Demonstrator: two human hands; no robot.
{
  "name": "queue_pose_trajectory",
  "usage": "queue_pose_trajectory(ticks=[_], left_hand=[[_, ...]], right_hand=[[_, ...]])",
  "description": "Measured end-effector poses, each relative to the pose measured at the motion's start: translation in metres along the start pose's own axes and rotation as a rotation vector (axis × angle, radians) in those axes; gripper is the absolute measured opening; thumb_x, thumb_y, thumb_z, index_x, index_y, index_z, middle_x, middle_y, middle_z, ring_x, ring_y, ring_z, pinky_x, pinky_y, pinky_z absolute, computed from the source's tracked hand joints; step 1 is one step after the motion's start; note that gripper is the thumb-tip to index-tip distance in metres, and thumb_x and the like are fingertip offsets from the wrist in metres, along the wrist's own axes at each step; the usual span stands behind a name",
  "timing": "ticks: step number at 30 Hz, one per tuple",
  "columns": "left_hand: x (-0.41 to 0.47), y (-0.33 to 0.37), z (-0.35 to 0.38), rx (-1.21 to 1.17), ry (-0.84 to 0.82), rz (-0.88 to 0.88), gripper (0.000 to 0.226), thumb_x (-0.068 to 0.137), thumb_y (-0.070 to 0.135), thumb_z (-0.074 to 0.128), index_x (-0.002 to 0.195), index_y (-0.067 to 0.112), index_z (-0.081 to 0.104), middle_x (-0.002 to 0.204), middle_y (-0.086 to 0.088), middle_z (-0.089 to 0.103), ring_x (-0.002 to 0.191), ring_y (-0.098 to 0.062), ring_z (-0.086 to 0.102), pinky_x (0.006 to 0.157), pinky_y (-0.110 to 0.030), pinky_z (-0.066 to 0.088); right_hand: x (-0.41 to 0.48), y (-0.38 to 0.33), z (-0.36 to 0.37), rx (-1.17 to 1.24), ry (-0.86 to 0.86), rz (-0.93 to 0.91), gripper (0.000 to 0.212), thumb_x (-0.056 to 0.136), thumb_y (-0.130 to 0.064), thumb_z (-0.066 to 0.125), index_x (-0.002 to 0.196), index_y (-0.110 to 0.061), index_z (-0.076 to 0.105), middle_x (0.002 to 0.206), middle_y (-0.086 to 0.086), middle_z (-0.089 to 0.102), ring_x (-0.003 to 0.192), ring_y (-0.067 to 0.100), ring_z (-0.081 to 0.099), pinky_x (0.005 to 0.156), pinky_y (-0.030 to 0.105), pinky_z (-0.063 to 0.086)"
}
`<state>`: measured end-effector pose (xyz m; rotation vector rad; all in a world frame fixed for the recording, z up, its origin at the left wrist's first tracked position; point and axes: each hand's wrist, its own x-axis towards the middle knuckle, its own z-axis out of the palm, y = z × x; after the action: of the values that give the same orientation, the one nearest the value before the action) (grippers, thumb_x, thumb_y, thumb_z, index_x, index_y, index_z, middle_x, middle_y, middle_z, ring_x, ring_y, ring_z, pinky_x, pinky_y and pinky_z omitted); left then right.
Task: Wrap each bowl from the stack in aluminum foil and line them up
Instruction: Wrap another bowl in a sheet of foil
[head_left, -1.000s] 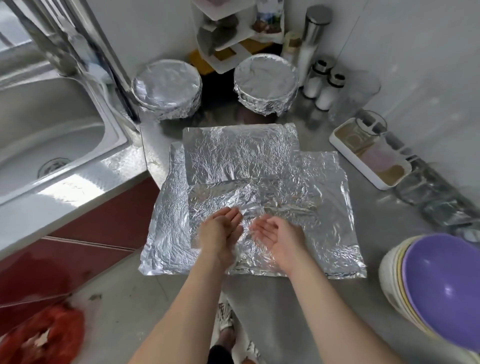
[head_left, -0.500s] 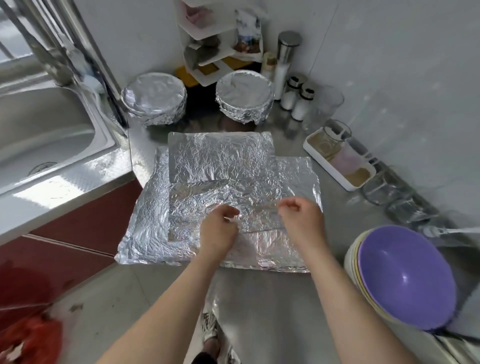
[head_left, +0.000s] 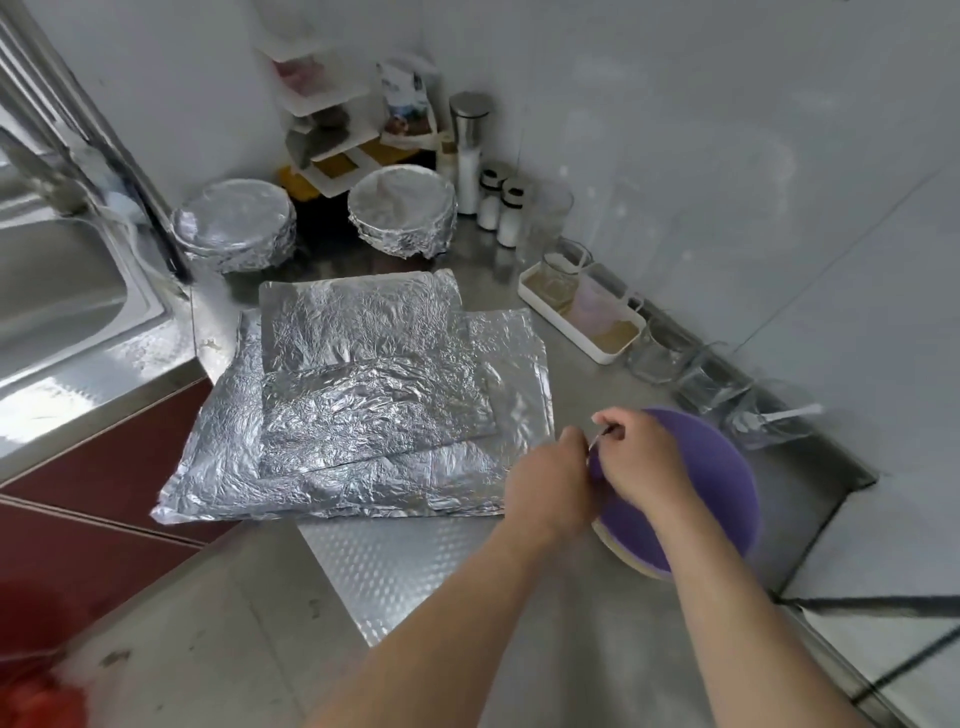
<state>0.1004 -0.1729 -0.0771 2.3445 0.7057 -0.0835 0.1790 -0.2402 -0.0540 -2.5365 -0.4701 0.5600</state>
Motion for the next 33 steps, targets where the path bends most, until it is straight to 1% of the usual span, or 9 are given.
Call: queue_pose_trajectory(ticks=[4, 10, 17, 21, 24, 27, 29, 31, 33], left_hand=[[0.001, 0.017, -0.013, 0.227, 0.036, 0.081, 0.018, 0.09, 0.015, 0.05, 0.103, 0.009, 0.062, 0.1, -0.017, 0.068, 0.095, -0.039, 0.065, 0.067, -0.036, 0.042], [-0.001, 0.026, -0.031, 0.42, 0.037, 0.147, 0.026, 0.095, 0.023, 0.046, 0.106, 0.008, 0.064, 0.106, -0.016, 0.068, 0.099, -0.037, 0.065, 0.072, -0.035, 0.046], [0.004, -0.006, -0.057, -0.25, 0.11, -0.053, 0.049, 0.089, 0.039, 0.045, 0.066, 0.003, 0.067, 0.063, -0.014, 0.069, 0.065, -0.032, 0.068, 0.064, -0.038, 0.057], [-0.002, -0.032, -0.072, -0.723, 0.214, -0.289, 0.027, 0.088, 0.01, 0.053, 0.067, -0.004, 0.063, 0.056, -0.014, 0.067, 0.058, -0.027, 0.071, 0.063, -0.039, 0.061], [-0.007, -0.048, -0.083, -1.058, 0.275, -0.413, 0.017, 0.09, 0.002, 0.053, 0.076, -0.004, 0.061, 0.065, -0.017, 0.066, 0.062, -0.028, 0.071, 0.064, -0.035, 0.061], [-0.011, -0.063, -0.088, -1.192, 0.257, -0.437, 0.013, 0.09, 0.001, 0.052, 0.078, -0.004, 0.054, 0.057, -0.011, 0.061, 0.063, -0.026, 0.07, 0.061, -0.03, 0.059], [-0.013, -0.07, -0.089, -1.213, 0.227, -0.461, 0.006, 0.091, 0.003, 0.053, 0.088, -0.002, 0.054, 0.059, -0.013, 0.062, 0.062, -0.027, 0.07, 0.059, -0.028, 0.057], [-0.014, -0.079, -0.091, -1.164, 0.221, -0.487, 0.01, 0.09, 0.005, 0.052, 0.087, -0.004, 0.056, 0.063, -0.015, 0.065, 0.061, -0.024, 0.07, 0.058, -0.027, 0.057], [-0.013, -0.086, -0.095, -1.046, 0.216, -0.479, 0.011, 0.09, 0.005, 0.053, 0.084, -0.001, 0.06, 0.064, -0.014, 0.068, 0.061, -0.022, 0.07, 0.06, -0.027, 0.058]], right_hand=[[-0.003, 0.005, -0.004, 0.013, 0.041, -0.054, 0.042, 0.095, -0.003, 0.038, 0.131, -0.013, 0.058, 0.135, 0.008, 0.059, 0.126, 0.026, 0.05, 0.101, 0.033, 0.038], [-0.005, -0.003, -0.015, 0.113, 0.079, -0.148, 0.042, 0.096, -0.005, 0.041, 0.132, -0.017, 0.055, 0.113, 0.0, 0.064, 0.106, 0.017, 0.058, 0.087, 0.028, 0.042], [-0.021, -0.028, -0.024, 0.056, 0.086, -0.416, 0.049, 0.1, -0.039, 0.043, 0.147, -0.025, 0.035, 0.147, -0.005, 0.043, 0.131, 0.015, 0.045, 0.103, 0.042, 0.044], [-0.022, -0.038, -0.03, -0.092, 0.449, -0.633, 0.031, 0.094, -0.025, 0.055, 0.121, -0.01, 0.063, 0.121, 0.008, 0.065, 0.114, 0.03, 0.057, 0.095, 0.047, 0.047], [-0.016, -0.039, -0.035, -0.033, 0.597, -0.61, 0.041, 0.089, -0.019, 0.061, 0.129, -0.012, 0.055, 0.129, 0.003, 0.057, 0.121, 0.025, 0.049, 0.1, 0.044, 0.04], [-0.01, -0.047, -0.032, 0.496, 0.086, -0.28, 0.058, 0.091, -0.037, 0.061, 0.143, -0.031, 0.038, 0.138, -0.016, 0.042, 0.124, 0.006, 0.04, 0.106, 0.036, 0.035], [-0.004, -0.051, -0.02, 0.893, -0.297, -0.012, 0.04, 0.092, -0.048, 0.057, 0.13, -0.039, 0.048, 0.134, -0.003, 0.056, 0.119, 0.022, 0.056, 0.094, 0.049, 0.051], [-0.002, -0.053, -0.007, 1.017, -0.375, 0.1, 0.028, 0.091, -0.048, 0.059, 0.116, -0.036, 0.056, 0.12, 0.005, 0.061, 0.11, 0.028, 0.06, 0.082, 0.049, 0.057], [0.002, -0.054, 0.006, 1.126, -0.352, 0.198, 0.025, 0.089, -0.045, 0.062, 0.111, -0.033, 0.057, 0.113, 0.007, 0.06, 0.108, 0.027, 0.059, 0.085, 0.052, 0.055]])
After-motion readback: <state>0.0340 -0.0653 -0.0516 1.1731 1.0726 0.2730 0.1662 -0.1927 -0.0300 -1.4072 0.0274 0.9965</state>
